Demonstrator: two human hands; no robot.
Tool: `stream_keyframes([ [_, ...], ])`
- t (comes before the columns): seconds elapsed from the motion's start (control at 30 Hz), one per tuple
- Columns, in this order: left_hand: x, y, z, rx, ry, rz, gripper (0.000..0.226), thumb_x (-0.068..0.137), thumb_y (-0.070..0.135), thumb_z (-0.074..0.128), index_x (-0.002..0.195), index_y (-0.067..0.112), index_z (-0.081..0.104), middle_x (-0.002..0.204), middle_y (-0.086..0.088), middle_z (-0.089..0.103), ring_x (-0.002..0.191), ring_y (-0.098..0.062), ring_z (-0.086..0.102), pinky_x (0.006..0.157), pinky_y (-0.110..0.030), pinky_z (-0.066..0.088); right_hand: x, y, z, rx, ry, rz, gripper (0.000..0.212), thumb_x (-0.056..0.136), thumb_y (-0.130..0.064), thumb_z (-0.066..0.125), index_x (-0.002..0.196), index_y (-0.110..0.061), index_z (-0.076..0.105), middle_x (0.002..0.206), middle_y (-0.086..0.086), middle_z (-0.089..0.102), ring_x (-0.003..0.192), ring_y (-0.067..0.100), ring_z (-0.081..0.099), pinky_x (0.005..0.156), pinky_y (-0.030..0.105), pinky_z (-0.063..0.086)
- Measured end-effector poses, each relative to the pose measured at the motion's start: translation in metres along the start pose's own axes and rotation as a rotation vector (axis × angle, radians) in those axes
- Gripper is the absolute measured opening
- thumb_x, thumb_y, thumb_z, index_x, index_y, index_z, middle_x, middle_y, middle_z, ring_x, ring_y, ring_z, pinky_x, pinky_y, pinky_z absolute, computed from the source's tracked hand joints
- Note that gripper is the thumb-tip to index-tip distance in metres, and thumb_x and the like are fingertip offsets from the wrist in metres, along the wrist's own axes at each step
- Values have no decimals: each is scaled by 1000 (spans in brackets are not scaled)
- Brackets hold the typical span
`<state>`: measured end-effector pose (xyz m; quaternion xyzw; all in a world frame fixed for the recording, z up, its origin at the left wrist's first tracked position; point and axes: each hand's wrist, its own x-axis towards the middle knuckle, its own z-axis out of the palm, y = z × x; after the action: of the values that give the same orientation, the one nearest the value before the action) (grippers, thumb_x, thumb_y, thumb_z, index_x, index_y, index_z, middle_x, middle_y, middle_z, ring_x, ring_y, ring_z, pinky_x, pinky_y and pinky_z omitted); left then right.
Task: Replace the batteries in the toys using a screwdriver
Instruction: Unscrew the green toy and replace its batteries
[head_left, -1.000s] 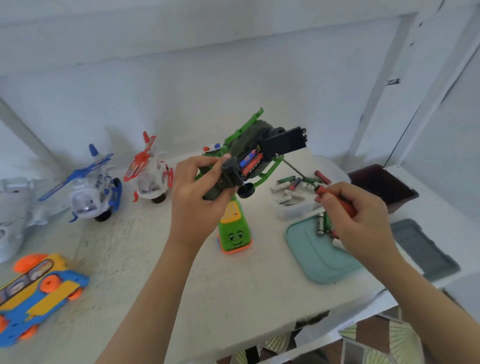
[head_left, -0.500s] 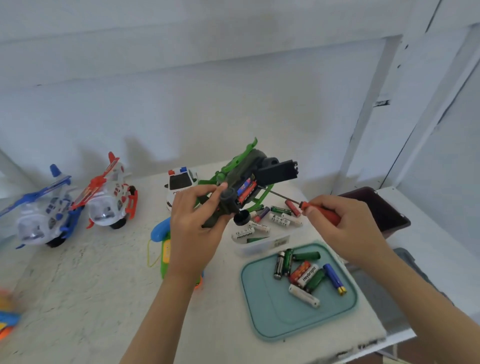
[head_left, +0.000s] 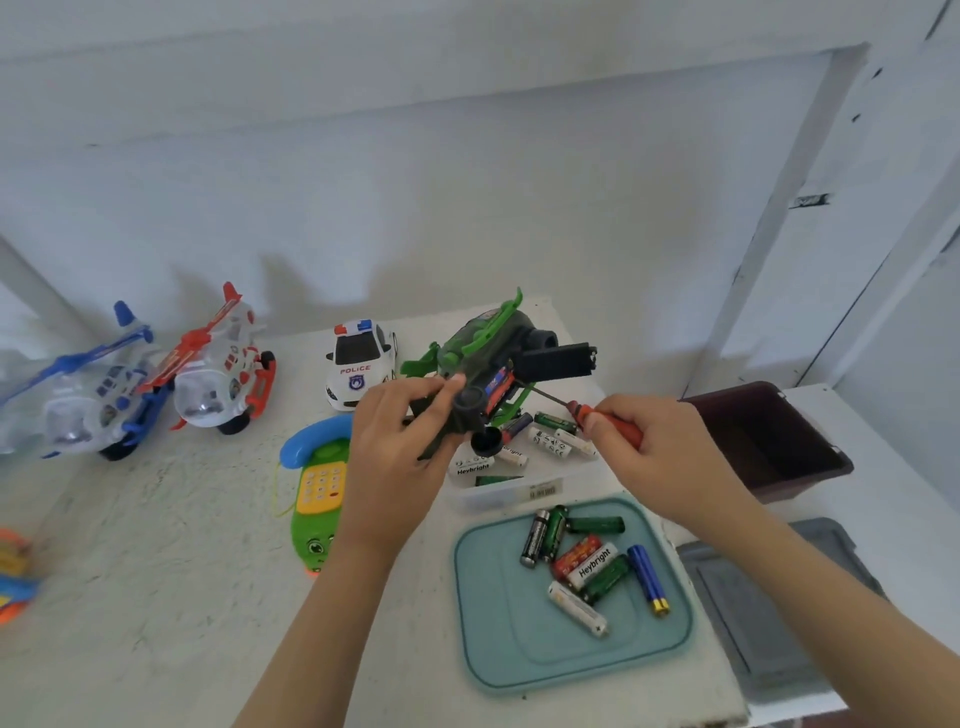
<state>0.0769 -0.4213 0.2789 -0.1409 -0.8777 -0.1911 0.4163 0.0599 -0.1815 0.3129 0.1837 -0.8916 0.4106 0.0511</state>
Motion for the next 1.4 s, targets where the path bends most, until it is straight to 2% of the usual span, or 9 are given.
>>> stream_keyframes([
  [0.1, 0, 4, 1, -24, 5, -45, 40, 84, 23, 65, 118, 4, 68, 104, -10, 63, 95, -24, 53, 93, -16, 30, 5, 2, -7, 123, 14, 52, 27, 91, -12, 58, 69, -3, 68, 52, 11, 55, 45, 6, 41, 47, 16, 32],
  [0.17, 1, 7, 1, -33, -2, -47, 40, 83, 23, 65, 118, 4, 69, 104, -11, 64, 96, -23, 52, 94, -16, 29, 9, 8, -12, 243, 5, 123, 29, 90, -7, 58, 62, -7, 68, 41, -2, 45, 37, 6, 32, 42, 13, 26],
  [0.43, -2, 13, 2, -46, -45, -64, 41, 84, 25, 65, 119, 5, 68, 104, -10, 64, 97, -22, 52, 94, -15, 31, 8, 27, -25, 500, -75, 240, 40, 92, 0, 52, 56, -10, 67, 44, 0, 33, 38, 8, 24, 38, 16, 23],
  [0.7, -3, 14, 11, 52, -18, -43, 40, 85, 23, 63, 119, 3, 68, 103, -14, 65, 96, -25, 51, 89, -25, 34, 6, 19, -10, 252, -47, 109, 24, 89, -6, 60, 68, -8, 72, 44, -10, 46, 38, 2, 35, 45, 11, 29],
  [0.83, -4, 13, 14, 24, 21, -70, 41, 83, 22, 65, 120, 4, 67, 103, -14, 64, 96, -23, 49, 85, -29, 37, 1, 17, -5, 262, -29, 71, 22, 90, -7, 60, 71, -8, 72, 52, 5, 52, 43, 2, 39, 47, 12, 32],
  [0.97, -5, 16, 11, -41, 35, -107, 44, 82, 21, 65, 122, 3, 65, 104, -14, 63, 98, -20, 48, 86, -27, 38, -2, 12, -5, 269, -25, 22, 21, 89, -6, 60, 73, -7, 72, 52, -7, 53, 47, 0, 45, 51, 9, 34],
  [1.17, -6, 20, 9, -101, 41, -175, 45, 82, 21, 66, 123, 3, 65, 105, -12, 61, 104, -8, 42, 93, -13, 33, -5, 10, -4, 283, -68, -39, 19, 90, -8, 60, 76, -7, 73, 51, -10, 53, 45, 0, 43, 50, 9, 34],
  [1.33, -6, 22, 11, -106, 45, -167, 45, 83, 23, 64, 122, 2, 65, 105, -12, 61, 103, -8, 42, 91, -15, 35, -7, 10, 3, 283, -76, -75, 18, 92, -11, 60, 79, -6, 72, 56, 5, 58, 48, 3, 45, 51, 13, 35],
  [1.4, -6, 23, 13, -107, 57, -161, 44, 83, 22, 65, 122, 1, 65, 104, -11, 61, 101, -10, 44, 91, -15, 35, -9, 11, 8, 287, -61, -83, 17, 92, -11, 60, 81, -7, 72, 56, 0, 58, 50, 4, 46, 52, 14, 36],
])
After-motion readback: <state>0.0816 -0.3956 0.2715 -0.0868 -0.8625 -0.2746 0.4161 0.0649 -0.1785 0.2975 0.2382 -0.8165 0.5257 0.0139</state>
